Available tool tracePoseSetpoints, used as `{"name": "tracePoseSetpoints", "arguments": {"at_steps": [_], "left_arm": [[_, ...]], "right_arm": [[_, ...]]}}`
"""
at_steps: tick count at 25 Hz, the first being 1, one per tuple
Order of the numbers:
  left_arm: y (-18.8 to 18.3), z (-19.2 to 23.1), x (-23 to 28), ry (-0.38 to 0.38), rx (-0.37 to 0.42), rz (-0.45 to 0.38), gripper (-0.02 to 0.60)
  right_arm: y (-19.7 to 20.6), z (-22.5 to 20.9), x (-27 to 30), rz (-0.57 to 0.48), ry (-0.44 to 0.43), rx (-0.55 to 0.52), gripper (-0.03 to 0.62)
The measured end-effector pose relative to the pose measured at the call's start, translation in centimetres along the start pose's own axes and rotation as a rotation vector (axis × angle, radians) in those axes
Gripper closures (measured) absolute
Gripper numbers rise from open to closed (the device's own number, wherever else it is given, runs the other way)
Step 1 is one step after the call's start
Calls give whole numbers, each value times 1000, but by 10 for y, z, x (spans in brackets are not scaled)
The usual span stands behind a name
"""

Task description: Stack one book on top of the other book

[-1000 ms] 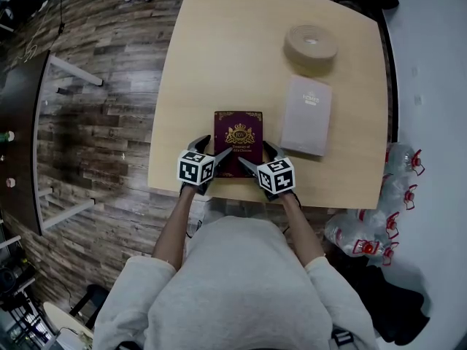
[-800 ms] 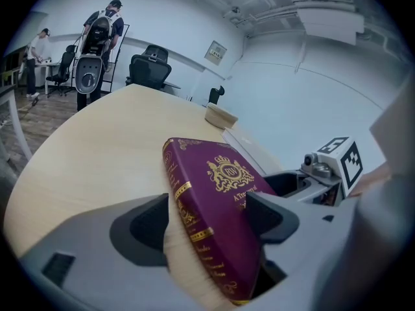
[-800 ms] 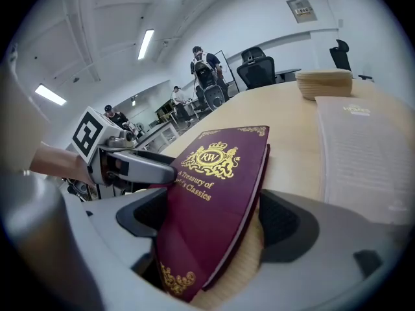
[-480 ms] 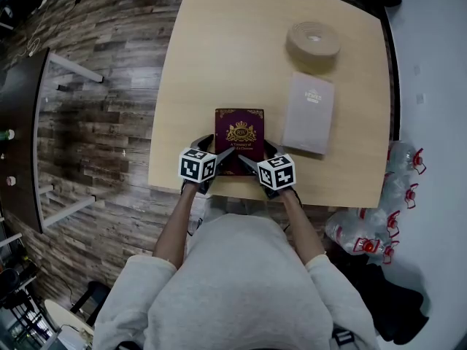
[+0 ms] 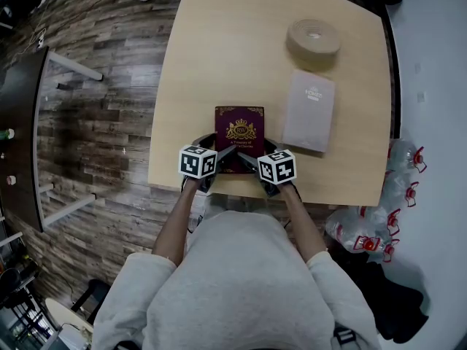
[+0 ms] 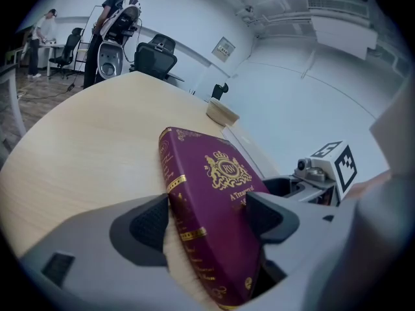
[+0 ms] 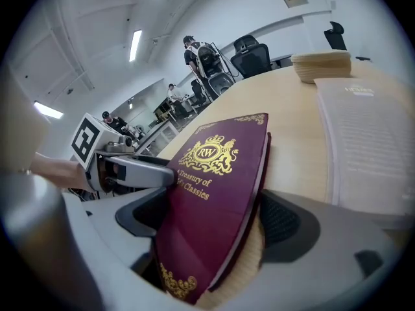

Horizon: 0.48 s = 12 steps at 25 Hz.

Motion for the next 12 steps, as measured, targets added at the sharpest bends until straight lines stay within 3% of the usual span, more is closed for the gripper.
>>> {"name": "tracePoseSetpoints", "arguments": {"at_steps": [12], "left_arm": [[1, 1, 2, -4, -48, 21, 209]], "right_arm": [[-1, 0, 1, 49, 5, 10, 158]]}}
Point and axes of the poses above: the fingertips, and each gripper's own axes: x forward along the fingers, z to its left, y out of its underside, the point moved 1 cm from there along -x, backward along the fingers, and after that the axes turned 1 degree about y, right-handed, at the moved point
